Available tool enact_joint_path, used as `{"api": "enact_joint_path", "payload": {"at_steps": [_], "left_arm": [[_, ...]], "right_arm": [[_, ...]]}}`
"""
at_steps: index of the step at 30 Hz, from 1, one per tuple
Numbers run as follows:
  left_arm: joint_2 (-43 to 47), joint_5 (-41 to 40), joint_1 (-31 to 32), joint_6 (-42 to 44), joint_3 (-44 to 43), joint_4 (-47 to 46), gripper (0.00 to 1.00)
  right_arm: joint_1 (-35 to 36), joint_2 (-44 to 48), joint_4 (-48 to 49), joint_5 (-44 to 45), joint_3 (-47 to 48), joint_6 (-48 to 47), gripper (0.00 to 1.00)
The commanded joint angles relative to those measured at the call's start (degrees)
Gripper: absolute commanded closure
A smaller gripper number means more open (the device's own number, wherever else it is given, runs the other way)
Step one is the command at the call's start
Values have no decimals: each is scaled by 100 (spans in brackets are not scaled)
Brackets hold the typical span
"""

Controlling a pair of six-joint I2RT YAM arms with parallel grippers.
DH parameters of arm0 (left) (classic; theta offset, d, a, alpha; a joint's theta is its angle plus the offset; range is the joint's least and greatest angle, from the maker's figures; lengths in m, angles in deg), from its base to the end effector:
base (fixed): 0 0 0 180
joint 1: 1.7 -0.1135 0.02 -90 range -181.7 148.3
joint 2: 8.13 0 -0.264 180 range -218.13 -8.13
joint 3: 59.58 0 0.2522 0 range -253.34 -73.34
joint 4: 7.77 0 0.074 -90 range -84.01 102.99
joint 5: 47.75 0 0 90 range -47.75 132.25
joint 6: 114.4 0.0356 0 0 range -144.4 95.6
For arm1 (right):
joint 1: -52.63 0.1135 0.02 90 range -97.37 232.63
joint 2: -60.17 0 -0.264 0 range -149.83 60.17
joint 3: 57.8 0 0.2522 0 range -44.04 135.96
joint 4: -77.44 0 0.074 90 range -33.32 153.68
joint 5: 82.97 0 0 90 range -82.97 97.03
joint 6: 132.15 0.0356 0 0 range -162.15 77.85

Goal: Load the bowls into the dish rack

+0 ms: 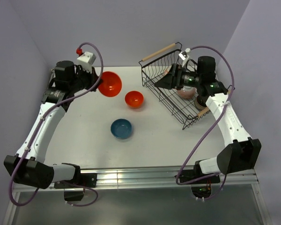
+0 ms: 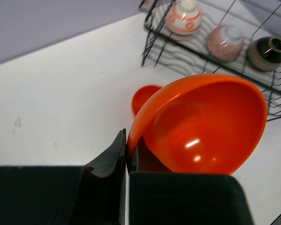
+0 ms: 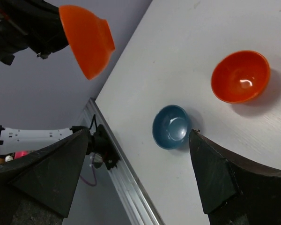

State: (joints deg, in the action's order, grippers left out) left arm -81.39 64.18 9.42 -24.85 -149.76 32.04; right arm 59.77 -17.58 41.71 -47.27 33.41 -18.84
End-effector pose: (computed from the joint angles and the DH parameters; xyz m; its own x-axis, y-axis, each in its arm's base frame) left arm 0.2759 -0.0678 0.3981 -0.3857 0.0684 -0.9201 0.5135 0.8444 -0.1525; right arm 0.2911 0.0656 0.3943 -0.6691 0.1489 -0.7281 -0.6026 0.4646 0.6488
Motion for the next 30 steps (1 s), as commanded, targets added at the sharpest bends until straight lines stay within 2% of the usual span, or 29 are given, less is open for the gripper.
{"api": "enact_joint_path", "payload": {"at_steps": [1, 4, 8, 22, 30], "left_arm": [[-145, -671, 670, -895, -347, -529, 100], [-128, -963, 953, -1176, -286, -723, 100], [-119, -735, 989, -1370, -198, -784, 100], [4, 671, 1007, -1634, 250, -1057, 100], [180, 1348, 998, -2037, 804, -1514, 100]], "right_arm": [[638, -20, 1047, 357, 384, 763, 4], [1156, -125, 1002, 973, 700, 798, 0], [1483, -310, 932, 1343, 667, 807, 0], [1941, -759, 1178, 975, 438, 938, 0], [1985, -583, 1890, 246, -46, 1641, 1]]}}
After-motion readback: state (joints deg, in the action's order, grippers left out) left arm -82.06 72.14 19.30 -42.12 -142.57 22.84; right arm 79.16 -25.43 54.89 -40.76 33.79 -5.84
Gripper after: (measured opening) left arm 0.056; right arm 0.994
